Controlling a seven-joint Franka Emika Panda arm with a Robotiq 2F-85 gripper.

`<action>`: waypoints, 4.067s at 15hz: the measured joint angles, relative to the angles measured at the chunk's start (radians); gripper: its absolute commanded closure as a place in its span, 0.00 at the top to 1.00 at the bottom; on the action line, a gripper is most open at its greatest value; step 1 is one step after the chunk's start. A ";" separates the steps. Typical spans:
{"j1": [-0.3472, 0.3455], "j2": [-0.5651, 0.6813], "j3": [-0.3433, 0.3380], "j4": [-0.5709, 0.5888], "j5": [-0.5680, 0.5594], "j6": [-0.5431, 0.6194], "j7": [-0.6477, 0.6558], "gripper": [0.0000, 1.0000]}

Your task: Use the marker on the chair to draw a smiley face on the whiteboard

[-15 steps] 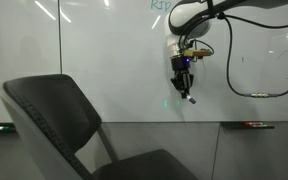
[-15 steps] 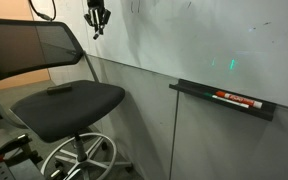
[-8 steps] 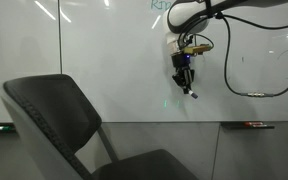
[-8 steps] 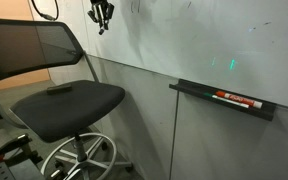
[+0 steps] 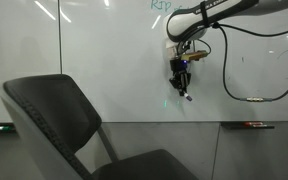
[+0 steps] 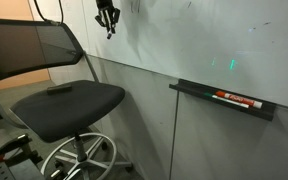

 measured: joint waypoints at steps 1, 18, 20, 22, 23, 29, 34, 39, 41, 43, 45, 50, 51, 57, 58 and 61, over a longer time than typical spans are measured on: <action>0.000 0.007 -0.006 0.004 0.000 0.013 0.003 0.06; 0.003 0.059 -0.024 0.071 0.000 0.105 0.058 0.06; 0.003 0.061 -0.024 0.069 0.001 0.106 0.062 0.06; 0.003 0.062 -0.024 0.065 0.002 0.110 0.066 0.06; 0.003 0.063 -0.024 0.061 0.002 0.113 0.067 0.06; -0.002 0.062 -0.024 0.031 0.003 0.142 0.068 0.06; -0.005 0.055 -0.030 0.005 0.003 0.161 0.068 0.06; -0.012 0.045 -0.035 -0.026 0.003 0.179 0.068 0.06; -0.017 0.040 -0.036 -0.039 0.003 0.185 0.068 0.06; -0.021 0.032 -0.040 -0.053 0.003 0.191 0.068 0.06; -0.024 0.023 -0.047 -0.068 0.003 0.193 0.068 0.06; -0.041 -0.011 -0.065 -0.114 0.003 0.193 0.069 0.06; -0.045 -0.019 -0.068 -0.121 0.003 0.193 0.070 0.06; -0.068 -0.059 -0.079 -0.153 0.001 0.193 0.073 0.06; -0.070 -0.063 -0.080 -0.156 0.000 0.193 0.073 0.06; -0.075 -0.073 -0.082 -0.158 -0.003 0.193 0.073 0.06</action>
